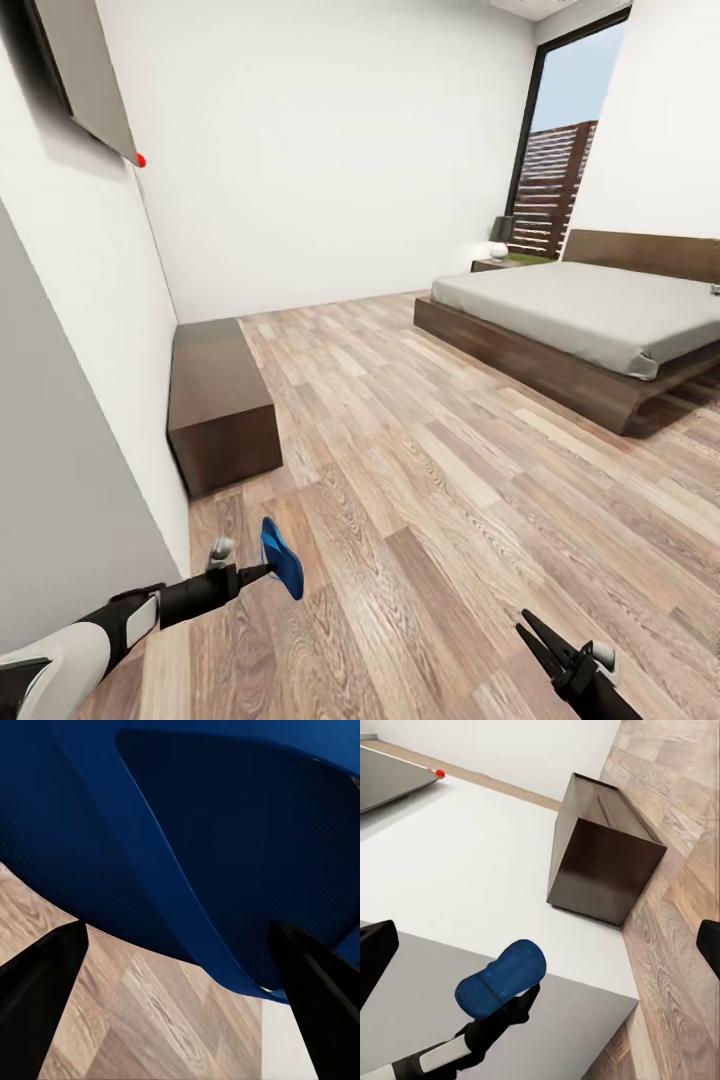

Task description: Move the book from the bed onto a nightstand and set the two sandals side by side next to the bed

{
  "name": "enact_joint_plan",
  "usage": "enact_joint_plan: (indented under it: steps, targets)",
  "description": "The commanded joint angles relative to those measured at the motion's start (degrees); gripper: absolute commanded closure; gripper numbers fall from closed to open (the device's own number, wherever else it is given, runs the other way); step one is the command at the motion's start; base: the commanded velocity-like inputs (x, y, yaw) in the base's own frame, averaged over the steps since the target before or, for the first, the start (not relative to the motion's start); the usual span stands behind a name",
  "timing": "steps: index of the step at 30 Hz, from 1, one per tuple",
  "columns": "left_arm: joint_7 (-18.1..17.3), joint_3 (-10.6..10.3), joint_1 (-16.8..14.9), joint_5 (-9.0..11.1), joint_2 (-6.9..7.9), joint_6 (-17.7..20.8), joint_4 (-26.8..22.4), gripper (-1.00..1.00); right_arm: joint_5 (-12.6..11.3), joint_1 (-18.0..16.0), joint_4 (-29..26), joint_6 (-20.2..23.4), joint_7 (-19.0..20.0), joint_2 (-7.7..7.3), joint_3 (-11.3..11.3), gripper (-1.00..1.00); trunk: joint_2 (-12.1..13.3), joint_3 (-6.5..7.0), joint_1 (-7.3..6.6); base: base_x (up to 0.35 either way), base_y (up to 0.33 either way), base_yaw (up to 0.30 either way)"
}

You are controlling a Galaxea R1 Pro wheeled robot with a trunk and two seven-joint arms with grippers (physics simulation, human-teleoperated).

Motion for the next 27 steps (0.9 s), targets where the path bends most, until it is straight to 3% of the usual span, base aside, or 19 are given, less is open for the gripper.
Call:
enact_joint_plan:
  steps: [1, 27]
  targets:
    - [-0.17, 0.64, -0.01, -0.23, 0.02, 0.56, -0.01, 1.00, -0.35, -0.03, 0.03, 0.52, 0.07, -0.01, 0.01, -1.00, -0.02, -0.05, 0.00, 0.169, -0.050, -0.249]
    - [-0.16, 0.64, -0.01, -0.23, 0.01, 0.56, -0.02, 1.00, -0.30, -0.05, 0.03, 0.61, 0.08, -0.01, 0.01, -1.00, -0.02, -0.05, 0.00, 0.194, -0.111, -0.249]
